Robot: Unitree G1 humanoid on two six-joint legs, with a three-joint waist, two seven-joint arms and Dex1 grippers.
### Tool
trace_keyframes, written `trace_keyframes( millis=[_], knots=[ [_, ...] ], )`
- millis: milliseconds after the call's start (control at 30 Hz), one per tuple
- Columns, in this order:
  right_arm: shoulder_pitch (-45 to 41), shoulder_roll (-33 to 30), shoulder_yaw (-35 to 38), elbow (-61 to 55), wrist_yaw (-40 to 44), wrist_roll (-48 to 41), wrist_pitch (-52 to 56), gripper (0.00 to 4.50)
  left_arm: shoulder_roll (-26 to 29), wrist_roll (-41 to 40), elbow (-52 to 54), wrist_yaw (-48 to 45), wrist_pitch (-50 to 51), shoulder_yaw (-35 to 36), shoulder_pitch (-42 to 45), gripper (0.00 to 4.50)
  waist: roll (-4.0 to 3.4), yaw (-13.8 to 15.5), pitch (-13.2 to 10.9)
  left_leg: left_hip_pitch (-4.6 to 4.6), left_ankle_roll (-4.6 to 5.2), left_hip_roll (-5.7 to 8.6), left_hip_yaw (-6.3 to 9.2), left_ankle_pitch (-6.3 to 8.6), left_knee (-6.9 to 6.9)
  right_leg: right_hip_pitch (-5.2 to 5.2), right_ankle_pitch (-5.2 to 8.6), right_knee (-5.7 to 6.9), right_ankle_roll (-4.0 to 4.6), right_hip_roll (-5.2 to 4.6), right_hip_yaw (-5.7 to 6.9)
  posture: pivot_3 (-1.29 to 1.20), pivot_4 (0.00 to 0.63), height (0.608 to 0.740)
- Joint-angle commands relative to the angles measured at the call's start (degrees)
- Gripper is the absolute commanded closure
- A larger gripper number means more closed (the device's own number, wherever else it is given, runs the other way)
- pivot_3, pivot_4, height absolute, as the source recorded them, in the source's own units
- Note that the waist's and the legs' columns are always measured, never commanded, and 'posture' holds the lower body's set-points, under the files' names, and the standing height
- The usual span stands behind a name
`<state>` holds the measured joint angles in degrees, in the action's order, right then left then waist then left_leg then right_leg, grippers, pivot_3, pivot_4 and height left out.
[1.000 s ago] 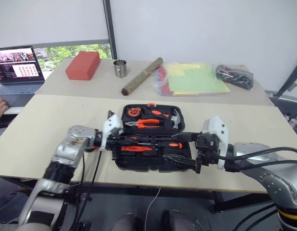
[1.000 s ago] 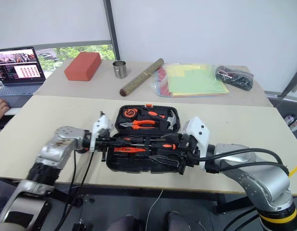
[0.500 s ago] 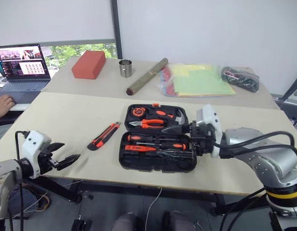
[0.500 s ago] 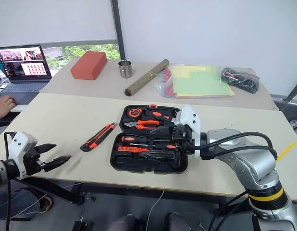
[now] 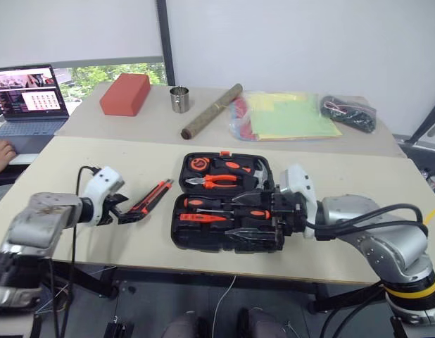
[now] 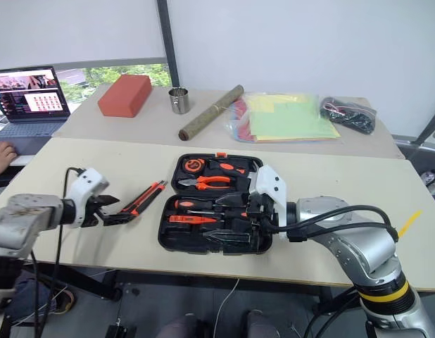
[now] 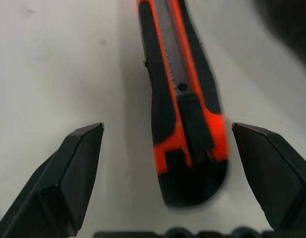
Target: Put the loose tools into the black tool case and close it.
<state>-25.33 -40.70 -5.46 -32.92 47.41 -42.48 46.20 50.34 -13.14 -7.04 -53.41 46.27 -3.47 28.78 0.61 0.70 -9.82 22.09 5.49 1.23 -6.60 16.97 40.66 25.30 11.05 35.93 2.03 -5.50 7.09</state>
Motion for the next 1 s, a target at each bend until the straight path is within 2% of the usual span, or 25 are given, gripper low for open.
trace_keyframes(
  millis=[33, 133, 267, 333, 467, 567, 667, 767, 833, 1000],
  knots=[
    [0.58, -0.47, 1.93, -3.15, -1.04, -0.53, -0.16, 0.0, -1.71, 3.15, -4.89, 0.24, -2.3, -3.61, 2.17, 0.07, -0.01, -0.01, 0.0, -0.03, -0.01, 0.0, -0.01, 0.0, 0.0, -0.02, 0.05, 0.01, -0.08, -0.01, -0.01, 0.0, 0.15, 0.737],
    [1.46, -1.18, 2.4, -3.98, -1.34, -0.5, -0.05, 0.0, -3.1, 4.08, -7.37, 0.89, -3.87, -3.69, 3.01, 0.78, -0.03, 0.14, 0.01, -0.17, -0.07, -0.02, -0.01, -0.01, 0.0, -0.1, 0.21, 0.04, -0.34, -0.08, -0.04, 0.0, 0.15, 0.737],
    [2.83, -2.51, 4.09, -4.49, -1.48, -2.49, 1.26, 0.0, -3.25, 2.26, -8.91, 1.1, -4.53, 0.74, 4.52, 2.25, -0.02, 0.26, 0.02, -0.16, -0.08, -0.01, 0.01, 0.01, 0.0, -0.08, 0.21, 0.04, -0.37, -0.22, -0.04, 0.0, 0.15, 0.737],
    [3.56, -3.3, 4.91, -4.72, -1.15, -3.53, 1.83, 0.0, -2.79, 1.0, -9.28, 0.5, -5.2, 3.11, 6.03, 2.69, -0.01, 0.2, 0.01, -0.13, -0.08, -0.02, 0.01, 0.01, 0.0, -0.05, 0.19, 0.04, -0.35, -0.23, -0.02, 0.0, 0.15, 0.737],
    [6.19, -5.63, 6.8, -5.99, -0.44, -5.39, 2.74, 0.0, 0.94, -7.18, -1.82, -14.91, -11.52, 6.12, 8.38, 2.69, 0.17, 0.2, -0.08, 0.3, -0.07, -0.02, 0.02, -0.01, 0.03, 0.4, -0.03, 0.11, 0.04, -0.23, 0.04, 0.0, 0.15, 0.737],
    [9.1, -7.73, 7.56, -7.34, 0.01, -4.31, 1.92, 0.0, 4.74, -12.13, 6.28, -29.83, -10.77, 1.26, 9.58, 2.69, 0.23, 0.13, -0.08, 0.56, 0.11, 0.02, 0.0, -0.12, 0.17, 0.63, -0.06, 0.14, 0.07, -0.22, 0.09, 0.0, 0.15, 0.737],
    [11.55, -8.84, 8.67, -8.29, -0.47, -4.01, 1.65, 0.0, 3.99, -9.65, 9.22, -36.93, -15.84, -6.23, 11.08, 2.69, 0.12, 0.05, -0.03, 0.73, 0.4, 0.1, -0.03, -0.27, 0.14, 0.73, -0.04, 0.02, 0.04, -0.23, 0.14, 0.0, 0.15, 0.737],
    [13.8, -9.27, 9.95, -9.65, -1.41, -4.25, 1.81, 0.0, 0.43, -5.69, 6.66, -39.09, -20.49, -12.87, 13.88, 2.69, 0.11, 0.08, -0.03, 0.6, 0.4, 0.12, -0.04, -0.28, 0.13, 0.54, 0.0, 0.03, -0.02, -0.18, 0.11, 0.0, 0.15, 0.737],
    [14.73, -9.27, 10.46, -10.37, -2.08, -4.37, 1.92, 0.0, -1.71, -3.95, 4.25, -39.09, -22.1, -15.29, 15.6, 2.69, 0.14, 0.12, -0.05, 0.6, 0.36, 0.04, -0.04, -0.3, 0.18, 0.54, 0.17, 0.03, -0.32, -0.1, 0.06, 0.0, 0.15, 0.737],
    [17.96, -8.97, 12.65, -12.67, -5.0, -4.75, 2.36, 0.0, -6.88, 2.33, -3.63, -39.07, -27.85, -21.66, 18.9, 2.69, 0.16, 0.19, -0.06, 0.62, 0.37, -0.06, -0.05, -0.35, 0.22, 0.62, 0.2, 0.12, -0.37, -0.06, -0.04, 0.0, 0.15, 0.737]
  ],
)
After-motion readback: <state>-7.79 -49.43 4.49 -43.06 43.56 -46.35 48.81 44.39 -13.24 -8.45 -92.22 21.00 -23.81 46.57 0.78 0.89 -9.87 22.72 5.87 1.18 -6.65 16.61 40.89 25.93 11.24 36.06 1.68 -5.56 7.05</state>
